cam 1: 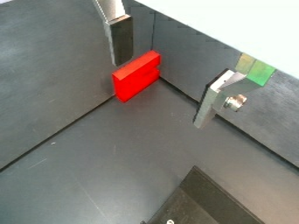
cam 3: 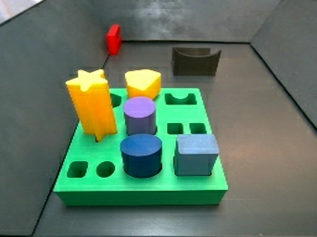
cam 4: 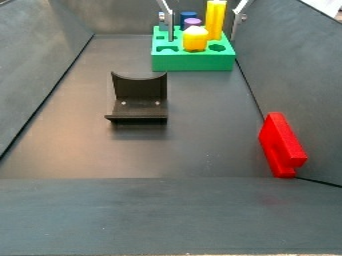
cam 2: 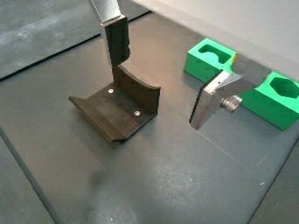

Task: Pick up the double-square object. Move up. Place the double-square object on the fixture. Regrasp the double-square object. Move to above the board. Insert the double-square object.
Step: Pick up the double-square object.

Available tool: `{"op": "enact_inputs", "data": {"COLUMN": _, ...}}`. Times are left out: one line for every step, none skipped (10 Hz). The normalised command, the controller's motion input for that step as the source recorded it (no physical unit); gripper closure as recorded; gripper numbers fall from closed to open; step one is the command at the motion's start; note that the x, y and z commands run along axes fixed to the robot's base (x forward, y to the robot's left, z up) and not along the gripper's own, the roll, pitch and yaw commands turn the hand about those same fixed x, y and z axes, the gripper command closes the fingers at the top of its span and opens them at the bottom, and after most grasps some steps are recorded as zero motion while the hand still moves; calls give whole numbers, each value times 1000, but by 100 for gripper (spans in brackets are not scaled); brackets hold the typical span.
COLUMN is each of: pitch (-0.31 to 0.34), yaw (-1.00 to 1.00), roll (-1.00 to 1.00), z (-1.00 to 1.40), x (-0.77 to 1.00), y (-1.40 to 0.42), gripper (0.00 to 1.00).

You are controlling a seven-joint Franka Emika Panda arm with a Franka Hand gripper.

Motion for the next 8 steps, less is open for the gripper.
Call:
{"op": "enact_inputs", "data": {"pitch": -69, "yaw": 0, "roll": 0, "z": -106, "x": -291, "y": 183, "gripper": 0}}
{"op": "enact_inputs", "data": {"pitch": -269, "yaw": 0, "roll": -34, "z": -446, "x": -900, "y": 551, "gripper": 0}}
{"op": "enact_inputs", "data": {"pitch": -256, "yaw": 0, "roll": 0, "z": -571, "x": -920, "y": 603, "gripper": 0}}
{"op": "enact_inputs", "data": {"pitch": -229, "yaw": 0, "roll": 0, "z": -571, "x": -929, "y": 657, "gripper": 0}}
{"op": "enact_inputs", "data": {"pitch": -216, "yaw": -20, "roll": 23, "z": -671, "x": -794, "y": 566, "gripper": 0}}
{"op": "enact_inputs", "data": {"pitch": -204, "yaw": -103, "roll": 83, "z": -711, "x": -751, "y": 469, "gripper": 0}}
{"op": "enact_inputs", "data": {"pitch": -174, "yaw": -83, "roll": 124, "z": -686, "x": -746, "y": 426, "gripper": 0}}
{"op": "enact_inputs", "data": {"pitch": -169, "yaw": -80, "roll": 31, "z": -737, "x": -651, "y": 406, "gripper": 0}}
